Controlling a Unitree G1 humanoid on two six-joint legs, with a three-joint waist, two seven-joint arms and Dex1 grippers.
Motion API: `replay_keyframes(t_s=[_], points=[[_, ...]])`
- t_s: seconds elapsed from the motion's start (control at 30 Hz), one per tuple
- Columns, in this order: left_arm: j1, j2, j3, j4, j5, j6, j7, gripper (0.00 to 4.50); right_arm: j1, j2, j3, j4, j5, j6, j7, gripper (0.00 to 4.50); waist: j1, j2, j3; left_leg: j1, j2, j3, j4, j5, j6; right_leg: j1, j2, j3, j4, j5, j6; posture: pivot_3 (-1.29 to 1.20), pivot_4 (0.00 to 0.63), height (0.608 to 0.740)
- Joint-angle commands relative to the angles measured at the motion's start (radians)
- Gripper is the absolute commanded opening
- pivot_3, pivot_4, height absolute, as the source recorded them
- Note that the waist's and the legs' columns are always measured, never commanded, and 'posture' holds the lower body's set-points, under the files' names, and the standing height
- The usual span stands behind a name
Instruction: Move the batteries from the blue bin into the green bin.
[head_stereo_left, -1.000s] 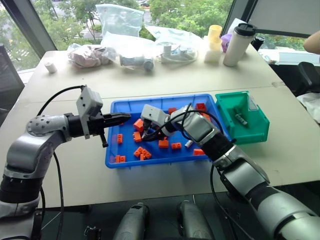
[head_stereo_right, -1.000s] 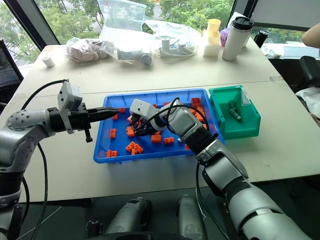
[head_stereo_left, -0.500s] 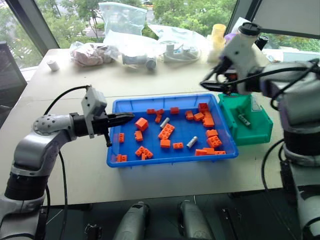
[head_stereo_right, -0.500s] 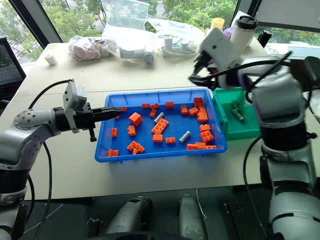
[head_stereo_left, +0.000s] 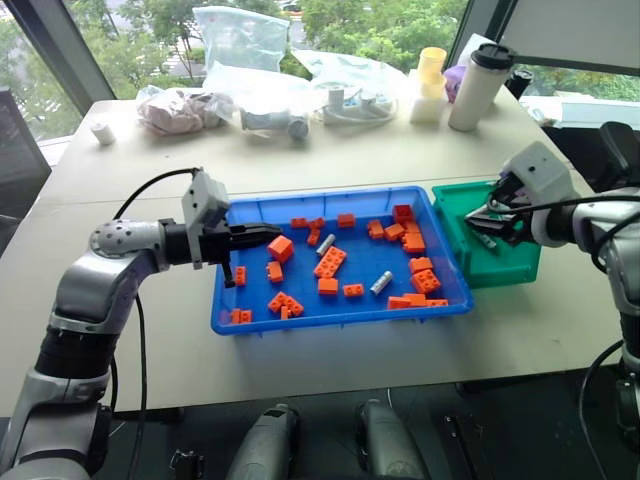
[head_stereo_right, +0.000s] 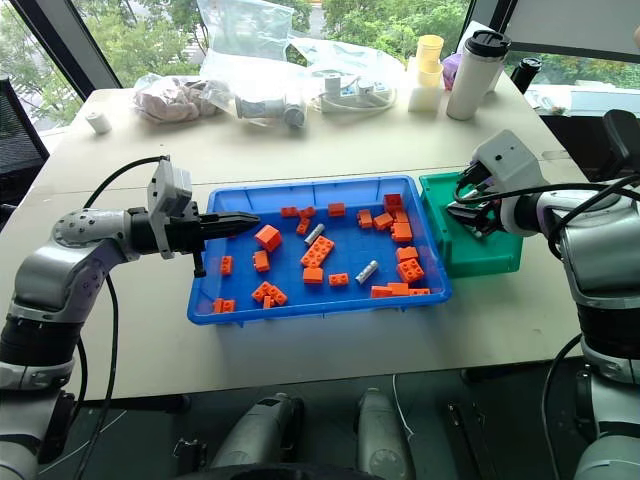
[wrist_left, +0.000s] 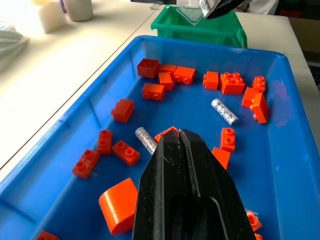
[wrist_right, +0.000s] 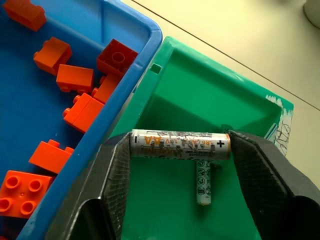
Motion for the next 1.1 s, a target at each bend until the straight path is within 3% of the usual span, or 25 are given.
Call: replay_keyframes(t_s=[0.03,0.13,0.27,0.37,0.63,0.8,1.1], points=[[-0.015,0.007,0.018,-0.012,0.003,-0.017,-0.008,0.00,-0.061,-0.038,-0.046,-0.061,0.013,-0.047,-0.023,4.49,-0.001,0.000,0.000,0.000,0.000,0.000,0.000,0.000,0.000,0.000,0.000,0.000,0.000,0.000,0.000,0.00,0.150,0.740],[-0.013,0.009,0.019,-0.016,0.004,-0.014,-0.008,0.00,-0.165,-0.022,-0.014,-0.118,0.081,0.003,0.008,4.49,-0.006,0.001,0.001,0.000,0.000,0.000,0.000,0.000,0.000,-0.001,0.000,0.000,0.000,0.000,0.000,0.00,0.150,0.740],[-0.017,0.009,0.022,-0.011,0.006,-0.014,-0.007,0.00,-0.261,0.144,0.038,-0.154,0.179,0.106,-0.022,4.49,-0.007,0.000,0.000,0.000,0.002,-0.001,-0.001,0.000,0.000,-0.001,0.001,0.000,0.000,0.000,0.000,0.00,0.150,0.740],[-0.020,0.007,0.021,-0.011,0.011,-0.018,-0.002,0.00,-0.255,0.285,0.133,-0.166,0.203,0.137,-0.072,4.49,-0.006,-0.001,-0.001,0.001,0.002,-0.001,0.000,0.000,0.000,0.000,0.001,0.000,0.000,0.000,0.000,0.00,0.150,0.740],[-0.002,0.014,0.036,-0.039,0.006,-0.006,0.017,0.00,-0.234,0.525,0.294,-0.005,0.134,0.086,-0.262,4.49,-0.004,-0.002,-0.001,-0.001,-0.001,-0.002,0.001,0.003,-0.006,0.000,-0.001,-0.001,0.001,0.000,0.000,0.00,0.150,0.740],[0.021,0.021,0.048,-0.067,-0.001,0.007,0.030,0.00,-0.253,0.610,0.314,0.147,0.091,0.032,-0.341,4.49,-0.008,-0.001,-0.001,-0.001,-0.001,-0.002,0.000,0.005,-0.008,-0.002,0.001,-0.001,0.003,0.000,0.000,0.00,0.150,0.740],[0.058,0.031,0.065,-0.101,-0.005,0.017,0.042,0.00,-0.240,0.663,0.384,0.267,0.041,-0.075,-0.350,4.49,-0.011,-0.001,-0.001,0.000,0.000,-0.002,0.000,0.005,-0.008,-0.002,0.002,-0.001,0.004,0.000,0.000,0.00,0.150,0.740]])
